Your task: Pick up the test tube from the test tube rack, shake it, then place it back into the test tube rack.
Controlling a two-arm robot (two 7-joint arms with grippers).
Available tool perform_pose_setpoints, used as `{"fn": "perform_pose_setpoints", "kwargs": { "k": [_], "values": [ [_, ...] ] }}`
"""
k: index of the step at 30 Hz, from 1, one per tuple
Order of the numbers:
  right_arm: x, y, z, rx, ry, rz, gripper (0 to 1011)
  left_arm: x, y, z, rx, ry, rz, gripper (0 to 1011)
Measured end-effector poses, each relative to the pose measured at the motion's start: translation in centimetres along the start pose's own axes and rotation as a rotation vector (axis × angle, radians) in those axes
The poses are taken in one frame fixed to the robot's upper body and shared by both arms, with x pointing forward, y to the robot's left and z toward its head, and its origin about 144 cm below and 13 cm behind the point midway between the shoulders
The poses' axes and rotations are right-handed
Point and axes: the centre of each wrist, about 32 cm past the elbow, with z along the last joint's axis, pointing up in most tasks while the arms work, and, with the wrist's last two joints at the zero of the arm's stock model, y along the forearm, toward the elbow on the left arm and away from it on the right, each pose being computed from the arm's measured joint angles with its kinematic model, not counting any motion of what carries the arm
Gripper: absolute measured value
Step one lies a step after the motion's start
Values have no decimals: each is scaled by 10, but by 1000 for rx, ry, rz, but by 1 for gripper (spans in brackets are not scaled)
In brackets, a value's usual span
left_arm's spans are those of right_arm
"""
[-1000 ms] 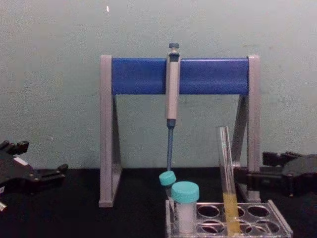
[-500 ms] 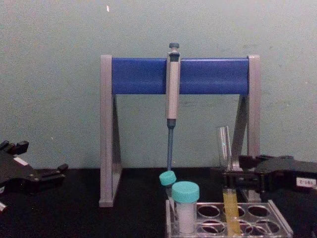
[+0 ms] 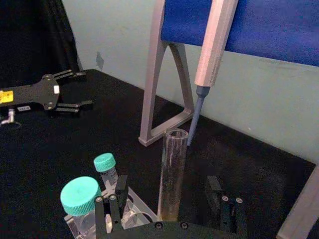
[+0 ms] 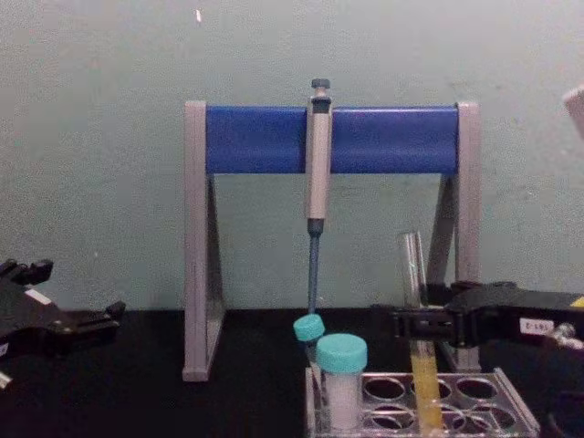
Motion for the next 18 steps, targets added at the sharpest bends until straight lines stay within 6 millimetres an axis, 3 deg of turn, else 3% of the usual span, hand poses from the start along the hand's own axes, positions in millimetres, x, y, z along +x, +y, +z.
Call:
{"fn": "perform_pose_setpoints", "kwargs": {
  "k": [18],
  "values": [
    [0, 2, 0, 3, -1, 3, 984, 0, 0, 0, 0, 0, 0, 1009]
  ]
}}
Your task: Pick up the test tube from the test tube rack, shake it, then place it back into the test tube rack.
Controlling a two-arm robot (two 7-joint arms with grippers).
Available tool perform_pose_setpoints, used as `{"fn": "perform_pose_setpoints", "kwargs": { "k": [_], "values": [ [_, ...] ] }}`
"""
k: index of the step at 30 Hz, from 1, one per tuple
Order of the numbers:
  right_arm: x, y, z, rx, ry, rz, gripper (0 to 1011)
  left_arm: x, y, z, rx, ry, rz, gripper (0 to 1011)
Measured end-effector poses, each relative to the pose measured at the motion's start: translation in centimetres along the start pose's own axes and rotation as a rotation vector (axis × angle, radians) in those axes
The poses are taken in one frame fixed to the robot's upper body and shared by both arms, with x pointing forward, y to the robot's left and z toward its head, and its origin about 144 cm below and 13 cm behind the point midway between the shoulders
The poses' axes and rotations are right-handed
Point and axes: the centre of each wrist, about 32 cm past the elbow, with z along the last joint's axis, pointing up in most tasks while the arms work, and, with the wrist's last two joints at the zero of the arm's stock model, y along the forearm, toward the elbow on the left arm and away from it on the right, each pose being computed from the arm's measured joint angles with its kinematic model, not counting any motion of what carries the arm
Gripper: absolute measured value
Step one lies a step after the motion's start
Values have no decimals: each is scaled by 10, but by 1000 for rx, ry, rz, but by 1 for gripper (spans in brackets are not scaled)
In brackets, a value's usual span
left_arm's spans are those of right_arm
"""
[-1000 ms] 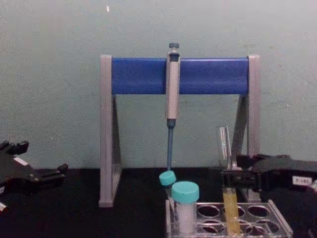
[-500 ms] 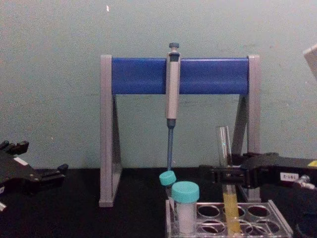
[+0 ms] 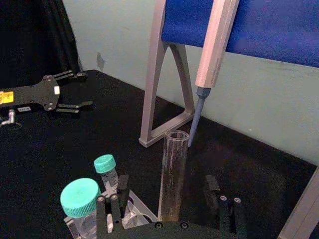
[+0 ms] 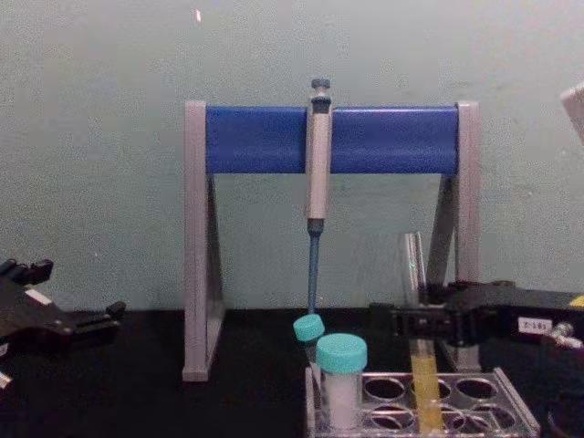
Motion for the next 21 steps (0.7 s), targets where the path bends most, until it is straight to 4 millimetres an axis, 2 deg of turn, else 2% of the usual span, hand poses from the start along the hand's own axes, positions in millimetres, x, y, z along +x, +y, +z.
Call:
{"fn": "perform_pose_setpoints", "kwargs": {
  "k": [8, 12, 18, 19, 21],
  "values": [
    [0, 0, 0, 1, 0, -1, 809, 0, 0, 0, 0, 0, 0, 1010],
    [0, -1, 0, 1, -1, -2, 651, 0, 0, 0, 0, 0, 0, 1010],
    [0, -1, 0, 1, -1, -2, 487, 0, 0, 0, 0, 0, 0, 1010],
    [0, -1, 0, 1, -1, -2, 425, 0, 0, 0, 0, 0, 0, 1009],
    [0, -1, 0, 1, 0, -2, 363, 0, 0, 0, 0, 0, 0, 1010]
  ]
}}
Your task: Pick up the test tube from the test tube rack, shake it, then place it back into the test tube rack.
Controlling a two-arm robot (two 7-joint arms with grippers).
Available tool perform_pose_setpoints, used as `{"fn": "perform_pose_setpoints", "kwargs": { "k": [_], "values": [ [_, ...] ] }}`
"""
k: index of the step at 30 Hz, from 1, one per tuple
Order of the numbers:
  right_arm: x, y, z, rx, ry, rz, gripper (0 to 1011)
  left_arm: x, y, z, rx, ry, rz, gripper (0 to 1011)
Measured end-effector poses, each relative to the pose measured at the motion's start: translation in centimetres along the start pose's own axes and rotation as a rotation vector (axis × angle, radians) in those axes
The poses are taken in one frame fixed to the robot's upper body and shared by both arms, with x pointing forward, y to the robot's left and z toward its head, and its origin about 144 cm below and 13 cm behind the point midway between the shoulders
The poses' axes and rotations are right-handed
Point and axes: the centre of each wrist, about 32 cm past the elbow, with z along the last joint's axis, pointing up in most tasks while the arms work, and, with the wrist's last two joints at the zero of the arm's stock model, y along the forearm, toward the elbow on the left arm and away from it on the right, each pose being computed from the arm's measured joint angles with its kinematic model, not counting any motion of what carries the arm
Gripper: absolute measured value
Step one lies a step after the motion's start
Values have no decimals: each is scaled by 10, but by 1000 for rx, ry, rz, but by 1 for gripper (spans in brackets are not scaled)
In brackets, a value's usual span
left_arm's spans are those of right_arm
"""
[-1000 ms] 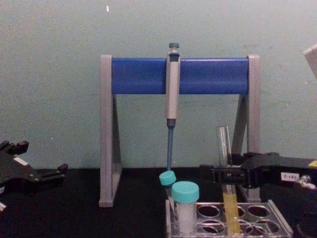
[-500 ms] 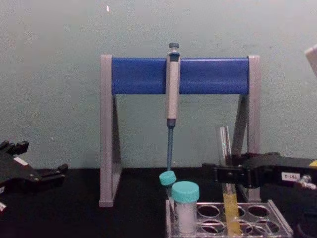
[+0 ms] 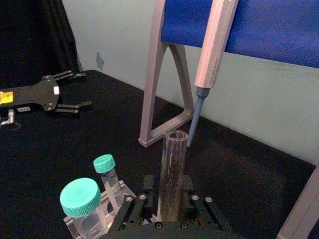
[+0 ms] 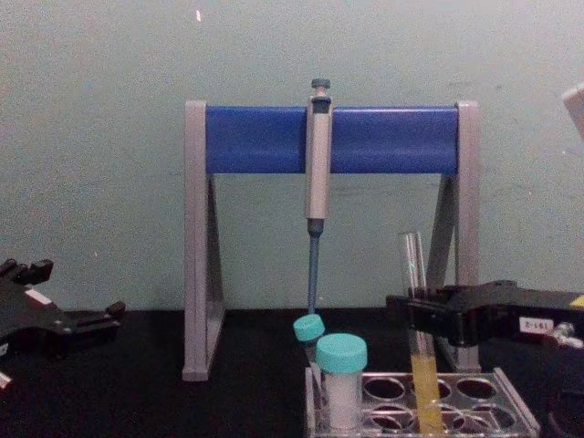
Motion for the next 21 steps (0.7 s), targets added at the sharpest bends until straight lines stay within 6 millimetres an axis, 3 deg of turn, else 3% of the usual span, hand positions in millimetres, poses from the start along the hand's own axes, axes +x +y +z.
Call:
{"fn": "perform_pose_setpoints", "kwargs": {
  "k": [5, 21],
  "values": [
    [0, 0, 0, 0, 0, 0, 224, 0, 0, 0, 0, 0, 0, 1010],
    [-1, -1, -1, 17, -9, 1, 223, 0, 0, 0, 0, 0, 0, 1010]
  ]
}}
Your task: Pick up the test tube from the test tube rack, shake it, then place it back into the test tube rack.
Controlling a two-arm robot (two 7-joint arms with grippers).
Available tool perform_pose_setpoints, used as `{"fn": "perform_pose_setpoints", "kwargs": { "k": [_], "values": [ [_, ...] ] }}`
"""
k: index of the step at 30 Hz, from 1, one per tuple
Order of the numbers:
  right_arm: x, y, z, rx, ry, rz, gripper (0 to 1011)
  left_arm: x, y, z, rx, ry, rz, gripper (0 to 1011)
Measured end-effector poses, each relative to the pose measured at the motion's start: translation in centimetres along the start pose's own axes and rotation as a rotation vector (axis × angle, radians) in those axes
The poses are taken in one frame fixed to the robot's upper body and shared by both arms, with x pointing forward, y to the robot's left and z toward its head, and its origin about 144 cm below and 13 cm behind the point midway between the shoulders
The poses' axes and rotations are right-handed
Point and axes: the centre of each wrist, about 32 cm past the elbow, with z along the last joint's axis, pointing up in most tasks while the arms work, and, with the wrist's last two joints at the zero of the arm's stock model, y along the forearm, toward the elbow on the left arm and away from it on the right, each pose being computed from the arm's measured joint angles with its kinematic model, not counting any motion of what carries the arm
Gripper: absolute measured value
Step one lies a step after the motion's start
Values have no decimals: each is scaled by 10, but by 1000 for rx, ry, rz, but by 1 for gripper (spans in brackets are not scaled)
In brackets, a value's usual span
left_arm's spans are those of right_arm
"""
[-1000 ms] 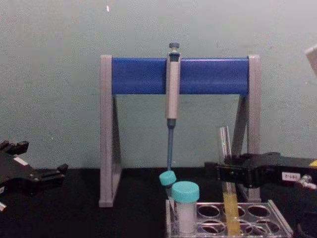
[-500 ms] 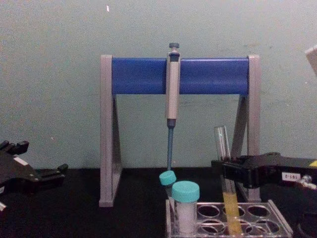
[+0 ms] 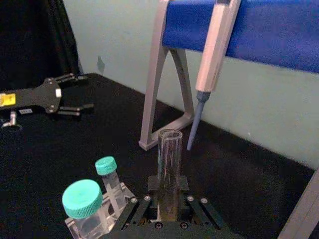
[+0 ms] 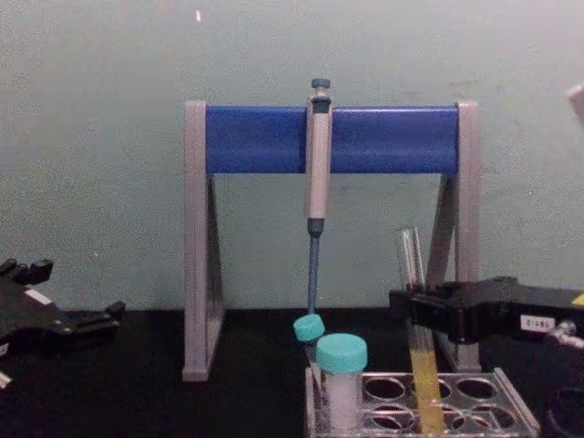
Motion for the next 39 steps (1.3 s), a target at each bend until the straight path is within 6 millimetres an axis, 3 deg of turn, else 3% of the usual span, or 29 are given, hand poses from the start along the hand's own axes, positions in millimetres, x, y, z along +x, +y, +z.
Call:
{"fn": "perform_pose_setpoints", "kwargs": {
  "k": [20, 39],
  "values": [
    [-10, -21, -14, 224, -100, -25, 223, 0, 0, 0, 0, 0, 0, 1010],
    [-7, -16, 11, 348, -110, -6, 223, 0, 0, 0, 0, 0, 0, 1010]
  ]
}}
